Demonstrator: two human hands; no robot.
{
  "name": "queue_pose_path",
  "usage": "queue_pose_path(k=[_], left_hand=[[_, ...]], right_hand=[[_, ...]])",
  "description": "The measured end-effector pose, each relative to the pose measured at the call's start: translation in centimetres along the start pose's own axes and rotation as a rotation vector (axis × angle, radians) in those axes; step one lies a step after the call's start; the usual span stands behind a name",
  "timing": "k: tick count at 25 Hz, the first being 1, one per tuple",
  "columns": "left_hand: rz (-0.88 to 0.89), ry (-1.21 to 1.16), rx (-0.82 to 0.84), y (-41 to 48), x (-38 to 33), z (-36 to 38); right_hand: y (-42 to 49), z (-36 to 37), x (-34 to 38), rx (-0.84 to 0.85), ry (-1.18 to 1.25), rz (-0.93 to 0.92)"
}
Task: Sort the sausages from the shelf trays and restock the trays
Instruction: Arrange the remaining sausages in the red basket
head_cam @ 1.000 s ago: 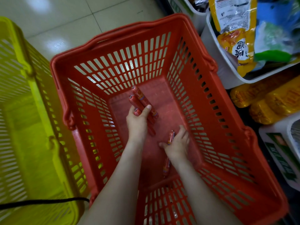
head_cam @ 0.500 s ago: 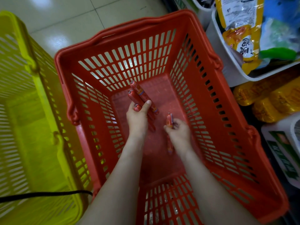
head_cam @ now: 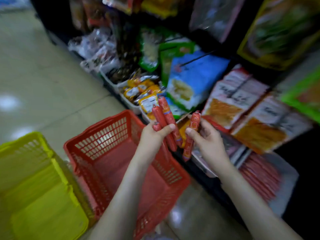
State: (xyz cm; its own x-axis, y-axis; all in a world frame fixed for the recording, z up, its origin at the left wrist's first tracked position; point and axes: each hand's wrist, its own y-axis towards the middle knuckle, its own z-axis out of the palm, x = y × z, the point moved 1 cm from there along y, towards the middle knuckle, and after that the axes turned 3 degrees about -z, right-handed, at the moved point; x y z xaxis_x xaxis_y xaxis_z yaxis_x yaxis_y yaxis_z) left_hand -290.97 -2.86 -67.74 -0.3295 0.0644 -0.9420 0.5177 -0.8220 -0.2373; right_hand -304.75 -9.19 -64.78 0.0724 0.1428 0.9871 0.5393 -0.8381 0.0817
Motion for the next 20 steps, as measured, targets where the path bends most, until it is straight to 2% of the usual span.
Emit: queue_pose_path(k=[3,5,8,11,14,18,20], left_hand=[[0.047,0.102,0.272,-6.1,-5.0,8.8],[0.015,0.128,0.442,-10.2,-6.4,14.6],[-0.069,0.226,0.667,-16.4,-5.6,22.9],[-0.151,0.326,0.794,-22.4,-1.5,28.7],[-0.364,0.402,0.796,-26.1,6.6,31.5],[-0.67,0.525,0.595,-26.4,20.4,30.2],[-0.834,0.534,0.474,-25.9,26.6,28.6]], right_hand=[[-6.1,-7.8,6.9,-0.122,-0.11,-0.069],[-11.2,-12.7,9.5,-0.219,-0.175,-0.082],[-19.6,-19.9,11.0,-0.399,-0.213,0.001],[-27.3,-25.1,9.5,-0.488,-0.286,0.107],[-33.9,-28.3,3.6,-0.52,-0.334,0.276],[-40.1,-29.8,-7.9,-0.551,-0.378,0.596],[-41.9,-29.7,-13.4,-0.471,-0.423,0.717]])
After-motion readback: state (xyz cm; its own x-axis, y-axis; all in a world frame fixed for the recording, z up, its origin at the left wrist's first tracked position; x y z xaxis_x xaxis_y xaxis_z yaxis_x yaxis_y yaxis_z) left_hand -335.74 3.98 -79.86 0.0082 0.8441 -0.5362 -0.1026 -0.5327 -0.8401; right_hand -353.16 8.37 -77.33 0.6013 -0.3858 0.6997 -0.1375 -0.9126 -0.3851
